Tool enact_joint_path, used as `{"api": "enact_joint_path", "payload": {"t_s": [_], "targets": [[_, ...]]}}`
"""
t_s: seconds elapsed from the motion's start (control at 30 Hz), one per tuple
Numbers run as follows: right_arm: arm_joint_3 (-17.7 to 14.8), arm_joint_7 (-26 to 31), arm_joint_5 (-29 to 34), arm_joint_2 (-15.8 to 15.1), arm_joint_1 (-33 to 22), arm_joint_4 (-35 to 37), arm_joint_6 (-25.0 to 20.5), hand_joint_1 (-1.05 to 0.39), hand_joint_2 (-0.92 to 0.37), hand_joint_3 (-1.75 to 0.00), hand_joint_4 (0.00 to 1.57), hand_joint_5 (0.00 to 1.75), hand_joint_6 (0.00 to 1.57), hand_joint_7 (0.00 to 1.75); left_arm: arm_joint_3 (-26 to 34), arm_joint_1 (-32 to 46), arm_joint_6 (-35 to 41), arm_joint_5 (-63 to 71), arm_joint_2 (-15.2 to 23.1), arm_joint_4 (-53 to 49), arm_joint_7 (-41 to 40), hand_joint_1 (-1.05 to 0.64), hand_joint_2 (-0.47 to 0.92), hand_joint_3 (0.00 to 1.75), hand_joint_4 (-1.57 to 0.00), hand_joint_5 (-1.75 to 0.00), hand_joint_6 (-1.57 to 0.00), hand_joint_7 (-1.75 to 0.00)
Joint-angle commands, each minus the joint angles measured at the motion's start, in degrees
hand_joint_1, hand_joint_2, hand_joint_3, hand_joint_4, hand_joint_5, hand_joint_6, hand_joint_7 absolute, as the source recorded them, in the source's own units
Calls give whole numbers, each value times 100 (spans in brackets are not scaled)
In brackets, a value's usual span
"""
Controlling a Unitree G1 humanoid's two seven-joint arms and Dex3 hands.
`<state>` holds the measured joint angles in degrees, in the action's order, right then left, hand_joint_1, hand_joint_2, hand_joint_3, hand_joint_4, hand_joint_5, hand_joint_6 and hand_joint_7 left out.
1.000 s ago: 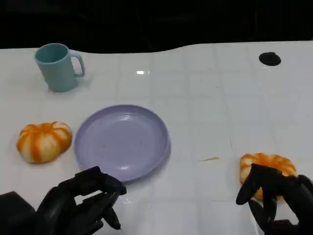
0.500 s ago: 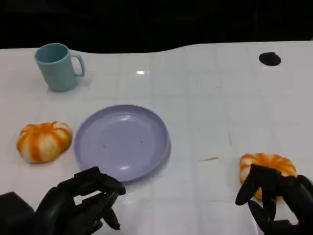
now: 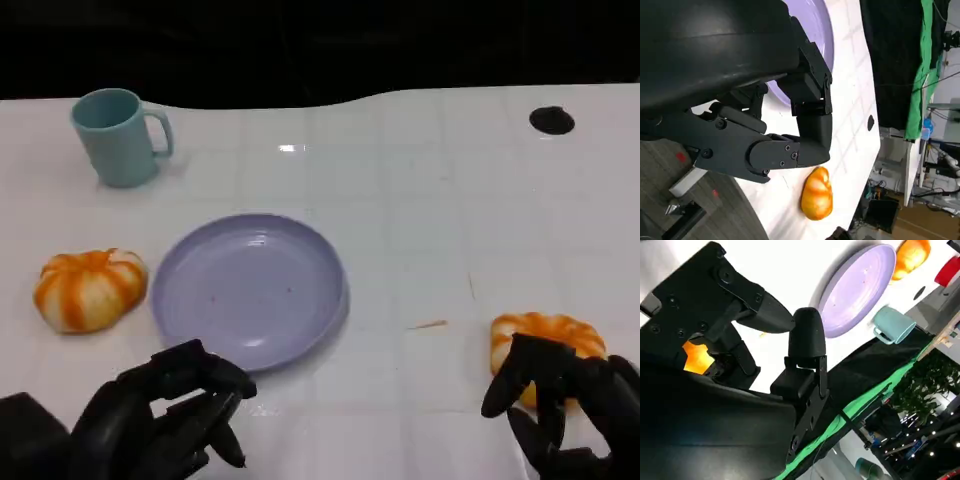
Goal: Grasp the bread from the table and place it into the plate.
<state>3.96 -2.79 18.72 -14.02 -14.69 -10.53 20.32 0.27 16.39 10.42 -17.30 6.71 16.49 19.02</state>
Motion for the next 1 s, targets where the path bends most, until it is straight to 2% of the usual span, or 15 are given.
{"api": "enact_joint_path", "payload": {"t_s": [0.03,0.13,0.3,0.43,0.53,0.63,0.8,1.0], "targets": [[-126,39,-7,-33,-32,-205,-126,-4,-25,-141,84,172,83,110,65,36,-112,-2,84,-41,66,-42,92,41,-70,-163,-73,-118],[-150,84,191,-44,-56,-404,-274,-4,-25,-125,78,145,83,92,72,50,-61,-10,62,-11,10,-44,92,39,-71,-161,-74,-117],[-199,214,842,-132,-56,-702,-401,-10,-21,-115,68,132,80,76,72,70,-6,-66,73,28,34,-43,92,40,-71,-162,-73,-117],[-237,139,1366,-268,-63,-975,-609,-11,-21,-108,58,111,74,56,61,62,-51,-28,88,13,42,-44,92,41,-70,-162,-73,-118],[-244,-160,1849,-529,-70,-1272,-896,-15,-34,-83,45,73,67,27,61,66,7,-42,66,42,0,-44,92,40,-70,-163,-73,-118],[-233,-437,2114,-690,-65,-1485,-1148,-18,-46,-58,38,49,62,9,54,57,11,-37,65,41,4,-44,92,39,-70,-163,-73,-119],[-219,-966,2466,-879,-36,-1879,-1579,-17,-57,-24,19,37,46,0,44,36,-21,-70,48,-5,46,-44,92,41,-70,-164,-72,-120],[-122,-1315,3134,-1061,74,-2069,-1831,-21,-62,-4,4,46,38,0,23,38,-41,-21,49,-11,12,-45,92,40,-70,-163,-73,-120]]}}
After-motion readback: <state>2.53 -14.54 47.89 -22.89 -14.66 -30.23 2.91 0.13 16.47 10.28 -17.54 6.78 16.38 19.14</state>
